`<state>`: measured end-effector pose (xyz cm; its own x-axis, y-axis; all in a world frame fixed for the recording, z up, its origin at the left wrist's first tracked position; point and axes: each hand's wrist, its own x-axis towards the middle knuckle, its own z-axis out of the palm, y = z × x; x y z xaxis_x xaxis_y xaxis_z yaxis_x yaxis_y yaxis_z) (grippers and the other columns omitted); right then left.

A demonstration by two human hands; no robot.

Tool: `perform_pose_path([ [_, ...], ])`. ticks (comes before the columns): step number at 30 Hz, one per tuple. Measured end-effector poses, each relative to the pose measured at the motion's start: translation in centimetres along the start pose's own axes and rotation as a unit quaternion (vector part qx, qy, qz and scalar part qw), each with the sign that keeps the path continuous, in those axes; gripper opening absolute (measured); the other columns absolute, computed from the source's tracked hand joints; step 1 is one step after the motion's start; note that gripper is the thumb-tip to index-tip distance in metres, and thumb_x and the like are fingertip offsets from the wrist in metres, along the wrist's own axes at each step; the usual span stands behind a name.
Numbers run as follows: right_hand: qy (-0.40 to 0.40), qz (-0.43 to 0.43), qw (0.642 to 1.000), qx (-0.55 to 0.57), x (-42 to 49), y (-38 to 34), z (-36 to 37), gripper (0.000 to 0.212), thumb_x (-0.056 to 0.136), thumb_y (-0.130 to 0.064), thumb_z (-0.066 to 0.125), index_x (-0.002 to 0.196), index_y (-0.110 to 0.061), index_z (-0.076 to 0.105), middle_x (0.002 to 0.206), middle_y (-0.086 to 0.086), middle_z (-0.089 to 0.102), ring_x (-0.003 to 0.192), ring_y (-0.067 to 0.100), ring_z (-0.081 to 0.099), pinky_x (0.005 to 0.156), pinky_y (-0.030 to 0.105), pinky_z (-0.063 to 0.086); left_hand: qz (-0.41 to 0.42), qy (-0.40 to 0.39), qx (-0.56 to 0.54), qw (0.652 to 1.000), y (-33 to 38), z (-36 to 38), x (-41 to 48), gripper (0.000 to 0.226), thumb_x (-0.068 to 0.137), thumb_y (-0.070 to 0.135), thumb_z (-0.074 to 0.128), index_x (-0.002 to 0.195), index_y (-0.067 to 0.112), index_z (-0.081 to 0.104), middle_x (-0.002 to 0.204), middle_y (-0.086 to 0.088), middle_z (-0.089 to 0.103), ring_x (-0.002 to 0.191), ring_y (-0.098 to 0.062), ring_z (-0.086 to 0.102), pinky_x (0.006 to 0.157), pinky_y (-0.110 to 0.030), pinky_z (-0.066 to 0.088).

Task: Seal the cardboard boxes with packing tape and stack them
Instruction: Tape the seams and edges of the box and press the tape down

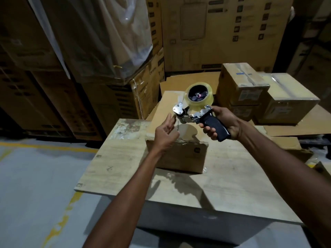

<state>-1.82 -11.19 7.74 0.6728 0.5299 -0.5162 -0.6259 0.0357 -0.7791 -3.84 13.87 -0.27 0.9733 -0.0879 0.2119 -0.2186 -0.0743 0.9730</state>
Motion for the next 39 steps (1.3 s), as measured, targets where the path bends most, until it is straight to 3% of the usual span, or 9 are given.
perform_pose_path([
  [4, 0.014, -0.013, 1.000, 0.000, 1.4, -0.7, 1.4, 0.068, 0.096, -0.067, 0.042, 0.091, -0.003, 0.062, 0.070, 0.006, 0.051, 0.047, 0.014, 0.047, 0.041, 0.025, 0.043, -0.001, 0.014, -0.016, 1.000, -0.3, -1.4, -0.6, 0.085, 0.089, -0.001, 0.070, 0.159, 0.004, 0.023, 0.147, -0.011, 0.056, 0.132, -0.014, 0.057, 0.110, -0.038, 0.049],
  [7, 0.025, -0.027, 0.999, -0.019, 1.9, -1.8, 2.4, 0.068, 0.096, -0.067, 0.042, 0.090, -0.003, 0.063, 0.070, 0.006, 0.050, 0.048, 0.014, 0.044, 0.041, 0.025, 0.041, -0.006, 0.068, -0.054, 0.996, -0.8, -2.5, -1.5, 0.073, 0.090, 0.001, 0.073, 0.154, 0.004, 0.039, 0.134, -0.007, 0.067, 0.121, -0.010, 0.065, 0.101, -0.031, 0.054],
  [11, 0.043, -0.040, 0.995, -0.082, 2.1, -3.7, 3.6, 0.070, 0.097, -0.068, 0.041, 0.089, -0.002, 0.064, 0.071, 0.008, 0.048, 0.049, 0.015, 0.042, 0.041, 0.026, 0.039, -0.110, 0.178, -0.238, 0.949, -1.4, -2.8, -2.2, 0.036, 0.088, 0.013, 0.078, 0.122, 0.006, 0.069, 0.103, -0.011, 0.078, 0.094, -0.018, 0.073, 0.083, -0.030, 0.058],
  [16, 0.050, -0.026, 0.987, -0.148, 1.3, -6.0, 5.0, 0.073, 0.096, -0.070, 0.041, 0.094, 0.000, 0.064, 0.072, 0.008, 0.049, 0.050, 0.016, 0.043, 0.043, 0.027, 0.041, -0.229, 0.189, -0.266, 0.917, -0.8, -4.8, -0.6, 0.016, 0.093, 0.022, 0.063, 0.094, 0.008, 0.070, 0.070, -0.006, 0.067, 0.069, -0.023, 0.064, 0.059, -0.029, 0.049],
  [18, 0.049, -0.020, 0.985, -0.163, 1.0, -6.6, 5.3, 0.074, 0.095, -0.071, 0.041, 0.095, -0.001, 0.062, 0.072, 0.008, 0.049, 0.050, 0.016, 0.043, 0.043, 0.026, 0.041, -0.257, 0.174, -0.265, 0.913, 0.3, -5.5, 0.7, 0.021, 0.098, 0.027, 0.057, 0.094, 0.008, 0.065, 0.071, -0.006, 0.065, 0.064, -0.021, 0.062, 0.058, -0.030, 0.050],
  [21, 0.042, -0.016, 0.985, -0.164, 1.0, -7.0, 5.4, 0.074, 0.094, -0.071, 0.042, 0.095, 0.000, 0.063, 0.072, 0.008, 0.049, 0.050, 0.017, 0.043, 0.043, 0.027, 0.041, -0.264, 0.142, -0.275, 0.913, 1.8, -6.0, 2.4, 0.021, 0.100, 0.026, 0.059, 0.108, 0.007, 0.061, 0.101, -0.012, 0.067, 0.086, -0.025, 0.065, 0.072, -0.037, 0.056],
  [26, 0.038, -0.020, 0.988, -0.151, 1.5, -6.9, 4.7, 0.073, 0.096, -0.070, 0.041, 0.093, 0.000, 0.063, 0.070, 0.007, 0.049, 0.047, 0.015, 0.044, 0.042, 0.026, 0.041, -0.099, 0.106, -0.219, 0.965, 2.5, -5.1, 3.5, 0.050, 0.097, 0.000, 0.056, 0.144, 0.013, 0.055, 0.135, 0.000, 0.065, 0.123, -0.019, 0.061, 0.102, -0.043, 0.051],
  [33, 0.025, -0.016, 0.989, -0.144, 2.1, -6.6, 3.4, 0.071, 0.097, -0.068, 0.039, 0.095, -0.001, 0.062, 0.070, 0.007, 0.050, 0.047, 0.015, 0.045, 0.042, 0.026, 0.042, -0.097, 0.109, -0.186, 0.972, 2.2, -3.9, 3.9, 0.034, 0.098, 0.018, 0.061, 0.132, 0.020, 0.061, 0.107, -0.003, 0.078, 0.113, -0.019, 0.068, 0.098, -0.046, 0.049],
  [39, 0.026, -0.020, 0.986, -0.165, 2.4, -6.3, 3.3, 0.073, 0.096, -0.069, 0.041, 0.093, -0.001, 0.064, 0.072, 0.009, 0.048, 0.049, 0.016, 0.042, 0.042, 0.027, 0.041, -0.263, 0.105, -0.324, 0.903, 2.8, -3.1, 4.0, 0.031, 0.097, 0.040, 0.060, 0.111, 0.012, 0.064, 0.093, -0.006, 0.070, 0.097, -0.026, 0.065, 0.086, -0.042, 0.048],
])
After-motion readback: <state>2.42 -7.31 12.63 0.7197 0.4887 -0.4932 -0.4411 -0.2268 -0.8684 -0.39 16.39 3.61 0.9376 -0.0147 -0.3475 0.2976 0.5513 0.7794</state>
